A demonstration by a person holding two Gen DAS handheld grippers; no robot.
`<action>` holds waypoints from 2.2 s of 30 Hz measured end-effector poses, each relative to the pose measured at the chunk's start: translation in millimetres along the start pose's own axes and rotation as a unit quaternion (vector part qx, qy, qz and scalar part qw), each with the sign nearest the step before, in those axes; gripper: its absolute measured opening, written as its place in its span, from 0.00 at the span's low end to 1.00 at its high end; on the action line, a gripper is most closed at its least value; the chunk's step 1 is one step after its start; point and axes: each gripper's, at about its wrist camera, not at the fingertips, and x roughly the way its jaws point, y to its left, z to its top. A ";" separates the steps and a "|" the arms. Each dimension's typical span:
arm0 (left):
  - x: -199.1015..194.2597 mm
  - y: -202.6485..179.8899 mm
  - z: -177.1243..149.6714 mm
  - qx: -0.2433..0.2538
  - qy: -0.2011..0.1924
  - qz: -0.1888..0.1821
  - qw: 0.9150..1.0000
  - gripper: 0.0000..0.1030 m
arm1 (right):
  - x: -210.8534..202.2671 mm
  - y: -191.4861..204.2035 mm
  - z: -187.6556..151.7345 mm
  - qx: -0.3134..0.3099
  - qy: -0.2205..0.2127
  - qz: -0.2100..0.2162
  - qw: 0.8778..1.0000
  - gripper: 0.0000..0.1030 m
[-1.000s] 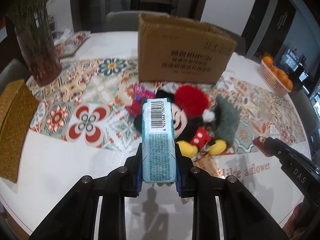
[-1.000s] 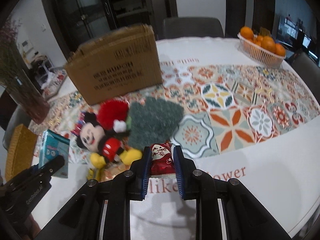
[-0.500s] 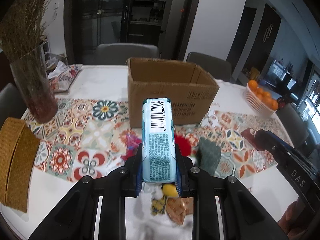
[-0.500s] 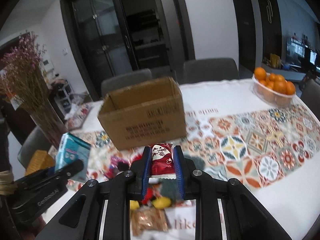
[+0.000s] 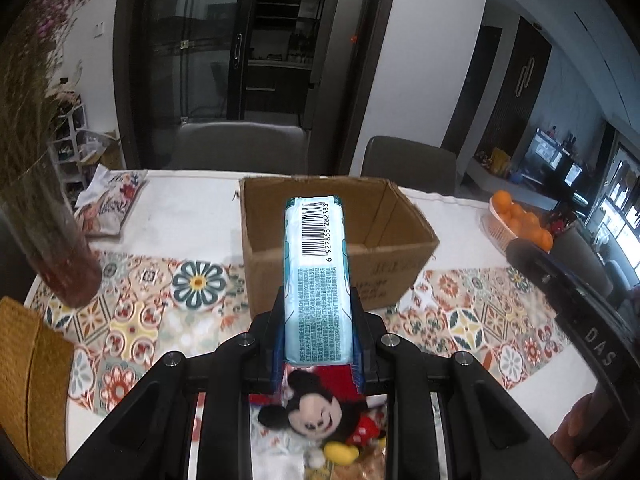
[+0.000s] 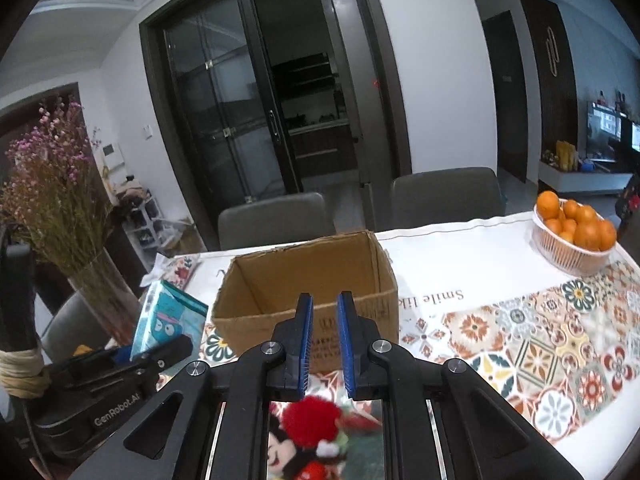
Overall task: Organize soft objects
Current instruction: 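Carry the blue-white packet into the cardboard box and release it with the left tool, then grasp the Mickey plush with the left tool while the right tool grasps the green glove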
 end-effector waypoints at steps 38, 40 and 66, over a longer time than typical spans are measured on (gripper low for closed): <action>107.6 -15.5 98.1 0.071 0.089 0.012 0.993 0.57 | 115.8 -27.5 59.0 0.028 0.125 -0.013 0.992 0.17; 98.5 -13.2 94.3 0.071 0.082 0.020 0.994 0.57 | 113.5 -26.3 57.8 0.028 0.127 -0.014 0.991 0.23; 37.7 2.8 -9.5 -0.014 0.137 0.048 0.989 0.72 | 54.6 -30.5 -14.3 0.023 0.183 -0.051 0.982 0.73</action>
